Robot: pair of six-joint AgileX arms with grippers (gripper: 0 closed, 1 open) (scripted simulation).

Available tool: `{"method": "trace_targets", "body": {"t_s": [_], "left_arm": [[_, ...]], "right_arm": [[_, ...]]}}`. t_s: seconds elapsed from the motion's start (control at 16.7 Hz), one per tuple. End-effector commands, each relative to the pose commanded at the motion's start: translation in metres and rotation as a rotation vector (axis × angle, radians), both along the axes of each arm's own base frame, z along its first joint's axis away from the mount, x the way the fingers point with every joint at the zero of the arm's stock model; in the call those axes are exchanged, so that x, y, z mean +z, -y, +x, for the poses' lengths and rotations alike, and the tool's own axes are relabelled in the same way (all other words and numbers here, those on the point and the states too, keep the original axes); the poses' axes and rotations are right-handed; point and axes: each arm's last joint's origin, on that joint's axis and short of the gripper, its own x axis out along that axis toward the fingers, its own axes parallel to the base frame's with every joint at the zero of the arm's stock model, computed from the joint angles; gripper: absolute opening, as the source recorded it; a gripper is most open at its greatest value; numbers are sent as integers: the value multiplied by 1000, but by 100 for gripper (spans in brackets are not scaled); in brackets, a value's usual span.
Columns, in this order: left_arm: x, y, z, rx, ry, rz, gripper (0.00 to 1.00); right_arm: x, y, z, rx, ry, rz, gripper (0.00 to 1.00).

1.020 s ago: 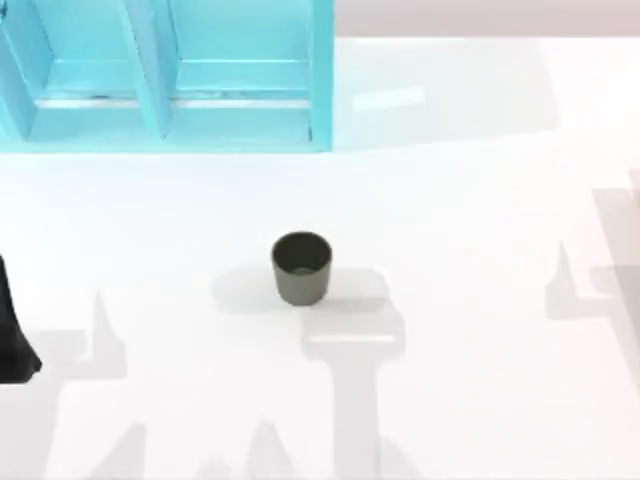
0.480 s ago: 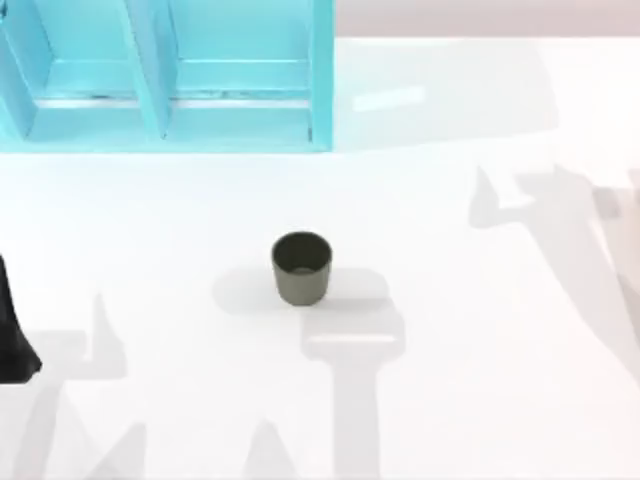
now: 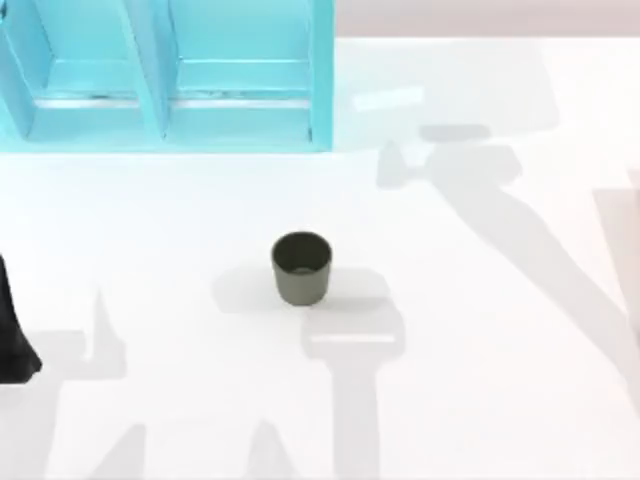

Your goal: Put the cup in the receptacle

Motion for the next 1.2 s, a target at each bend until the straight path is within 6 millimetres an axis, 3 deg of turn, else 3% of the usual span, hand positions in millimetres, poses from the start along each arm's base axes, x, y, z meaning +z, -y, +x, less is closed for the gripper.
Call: {"method": "trace_targets", "body": {"t_s": [0.3, 0.6, 0.9, 1.2], "left_arm": [[0, 0, 0, 0, 0, 0, 100], [0, 0, 0, 0, 0, 0, 100], [0, 0, 0, 0, 0, 0, 100], [0, 0, 0, 0, 0, 0, 100]], "right_arm": [[-20, -65, 34, 30, -168, -54, 100], [-54, -122, 53, 42, -316, -109, 100], [-126, -181, 69, 26, -515, -232, 100], [-186, -207, 74, -24, -691, -313, 100]]}}
